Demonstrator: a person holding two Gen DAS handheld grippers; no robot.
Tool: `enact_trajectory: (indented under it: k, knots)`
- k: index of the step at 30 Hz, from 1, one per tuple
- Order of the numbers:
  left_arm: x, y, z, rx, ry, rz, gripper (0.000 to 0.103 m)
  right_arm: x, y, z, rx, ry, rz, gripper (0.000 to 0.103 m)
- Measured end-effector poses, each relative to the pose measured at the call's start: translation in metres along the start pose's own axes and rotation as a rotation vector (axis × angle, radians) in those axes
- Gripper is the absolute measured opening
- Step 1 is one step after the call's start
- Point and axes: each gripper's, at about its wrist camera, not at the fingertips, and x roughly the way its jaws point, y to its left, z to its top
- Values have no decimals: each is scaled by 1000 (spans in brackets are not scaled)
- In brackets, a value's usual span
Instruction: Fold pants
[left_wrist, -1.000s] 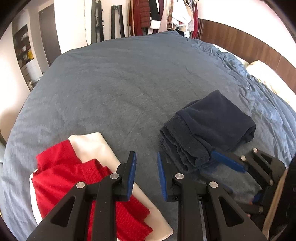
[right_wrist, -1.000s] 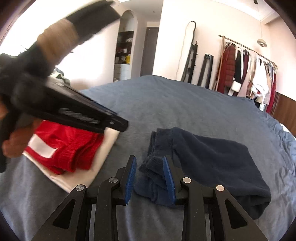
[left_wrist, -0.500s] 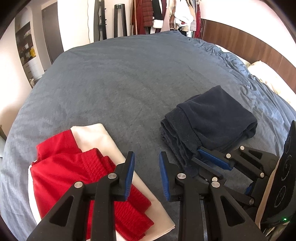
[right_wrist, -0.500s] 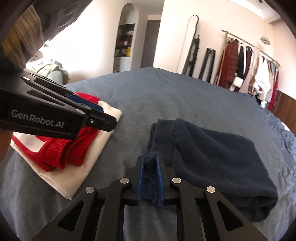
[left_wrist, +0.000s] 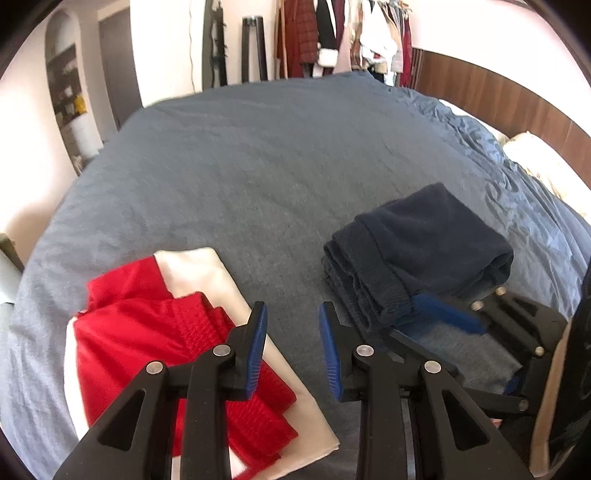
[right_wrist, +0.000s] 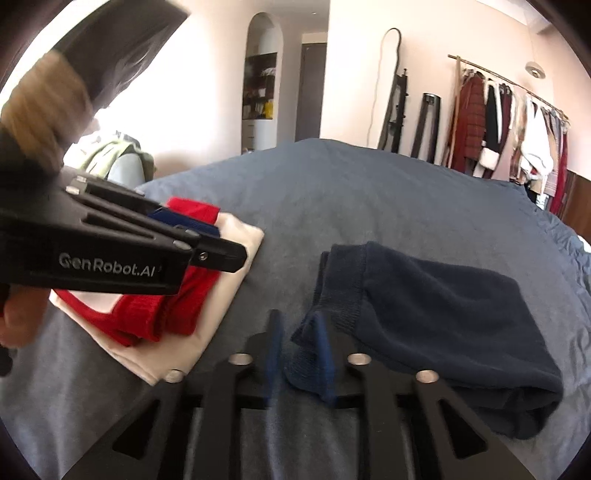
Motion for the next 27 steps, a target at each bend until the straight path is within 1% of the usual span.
enact_trajectory:
  k: [1,2,5,6,7,9,13,16,17,19,20,22,23,25,27]
  knots:
    - [-5,-3,0,3,-15,12,31,-5,-2,0,6,-5,-8,37]
    - [-11,-7,0,3,-31,23,34,-11,-4,1,11,-9,-22,37]
    - [-29,-21,-3,4,-79,49,36,-32,-12,3,28,-19,-38,37]
    - [-37,-27,-4,2,-97,65,36,-41,-16,3,38,-24,-42,40]
    - [-41,-31,-4,-4,-109,76,37,-48,-20,5,44,-29,-49,48]
    - [-53,-40,-7,-24,-132,88,40,-68,-30,7,58,-48,-79,57]
    - [-74,-61,-15,-60,-158,83,44,-104,-49,10,79,-60,-111,57]
    - [-90,-78,-22,-66,-172,103,46,-129,-63,11,109,-60,-126,57]
    - [-96,-84,-23,-63,-179,111,49,-137,-67,11,122,-62,-130,57]
    - [-108,-95,-26,-65,-195,132,54,-155,-76,11,150,-62,-136,61]
    - [-115,-102,-28,-71,-204,135,55,-161,-77,10,157,-65,-141,64]
    - [-126,-110,-32,-81,-219,124,56,-179,-80,6,161,-80,-161,65]
    - [-131,-113,-35,-87,-224,119,60,-187,-82,4,162,-86,-166,65]
    - [-144,-122,-41,-108,-240,116,64,-204,-84,0,181,-86,-166,69]
    - [-154,-129,-46,-113,-248,121,67,-217,-85,-5,194,-94,-168,70]
